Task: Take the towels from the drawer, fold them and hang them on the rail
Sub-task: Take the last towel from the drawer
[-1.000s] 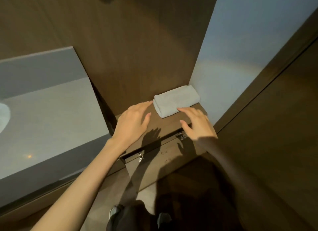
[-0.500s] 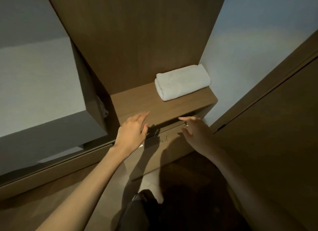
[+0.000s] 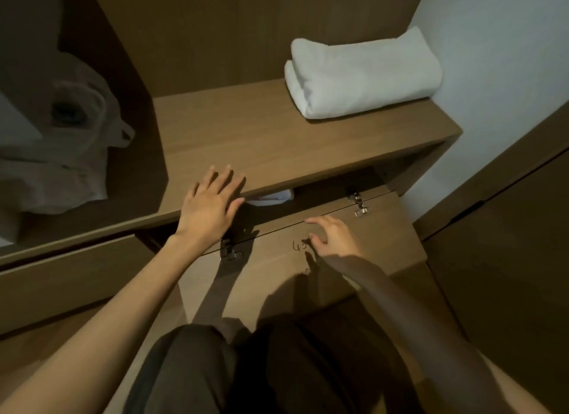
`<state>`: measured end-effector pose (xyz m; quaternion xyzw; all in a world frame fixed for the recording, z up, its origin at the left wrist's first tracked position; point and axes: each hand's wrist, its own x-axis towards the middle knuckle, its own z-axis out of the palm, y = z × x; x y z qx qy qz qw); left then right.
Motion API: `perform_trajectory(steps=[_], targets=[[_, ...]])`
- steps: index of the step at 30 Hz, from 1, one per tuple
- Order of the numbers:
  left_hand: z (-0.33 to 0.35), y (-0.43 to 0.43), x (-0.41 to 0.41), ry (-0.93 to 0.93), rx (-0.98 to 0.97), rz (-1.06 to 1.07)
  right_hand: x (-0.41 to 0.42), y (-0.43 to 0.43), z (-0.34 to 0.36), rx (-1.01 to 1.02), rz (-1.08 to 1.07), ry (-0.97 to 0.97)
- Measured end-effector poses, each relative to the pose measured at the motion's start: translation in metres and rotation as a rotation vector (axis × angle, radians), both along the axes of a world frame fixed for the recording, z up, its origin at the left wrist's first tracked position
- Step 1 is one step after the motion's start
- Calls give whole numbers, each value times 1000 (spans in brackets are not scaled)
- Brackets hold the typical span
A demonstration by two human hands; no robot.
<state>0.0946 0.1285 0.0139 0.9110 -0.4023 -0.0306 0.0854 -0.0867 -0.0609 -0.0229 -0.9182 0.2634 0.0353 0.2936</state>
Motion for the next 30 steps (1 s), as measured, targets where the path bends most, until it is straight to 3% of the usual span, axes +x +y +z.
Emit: perform_trajectory(steps=[6,11,22,30], targets=[[-45,-3,12,-261,-109,-5,50,-16,-109,58,-50,-77],[-52,-7,10,-281,-184,51,99,-28,-155,-55,-16,11],[-63,-11,11,-394,-218,73,161,-46,-186,-186,107,294],[-67,-11,7,-400,-259,72,126,-35,-181,-212,158,63]])
